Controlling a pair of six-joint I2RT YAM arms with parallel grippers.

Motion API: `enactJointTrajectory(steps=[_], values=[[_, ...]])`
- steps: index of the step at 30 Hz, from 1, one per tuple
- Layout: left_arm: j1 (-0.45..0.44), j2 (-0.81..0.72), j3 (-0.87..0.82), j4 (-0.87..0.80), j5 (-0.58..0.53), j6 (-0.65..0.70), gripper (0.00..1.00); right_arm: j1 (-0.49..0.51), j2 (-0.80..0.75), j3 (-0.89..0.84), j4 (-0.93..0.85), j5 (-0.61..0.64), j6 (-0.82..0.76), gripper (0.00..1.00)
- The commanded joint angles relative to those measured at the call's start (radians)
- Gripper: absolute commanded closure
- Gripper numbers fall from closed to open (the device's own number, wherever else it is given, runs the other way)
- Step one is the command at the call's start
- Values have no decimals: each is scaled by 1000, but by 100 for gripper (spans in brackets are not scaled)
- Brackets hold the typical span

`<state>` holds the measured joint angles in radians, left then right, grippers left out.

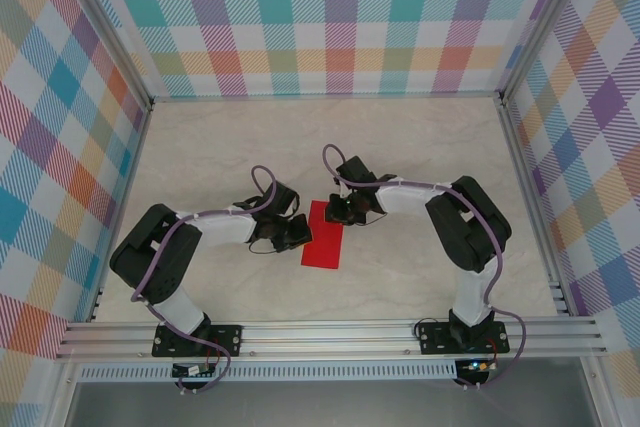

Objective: Fold a paper plane with a square sheet of paper (pick it up from the middle)

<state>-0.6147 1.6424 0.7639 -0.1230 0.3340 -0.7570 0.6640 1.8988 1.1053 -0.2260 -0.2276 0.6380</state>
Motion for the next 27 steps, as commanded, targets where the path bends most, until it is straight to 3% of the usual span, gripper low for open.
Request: enactJointTrajectory(steps=[1, 11, 17, 27], values=[[-11, -44, -3, -122, -44, 26, 87, 2, -8, -7, -56, 49, -3, 87], [-48, -176, -49, -27, -4, -59, 78, 2, -156, -135, -160, 213, 261, 87], [-129, -197, -62, 48, -24, -129, 79, -3, -310, -210, 11, 75, 174, 86], [-234, -120, -33, 104, -101, -208, 96, -32, -282, -313, 161, -144, 115, 98]])
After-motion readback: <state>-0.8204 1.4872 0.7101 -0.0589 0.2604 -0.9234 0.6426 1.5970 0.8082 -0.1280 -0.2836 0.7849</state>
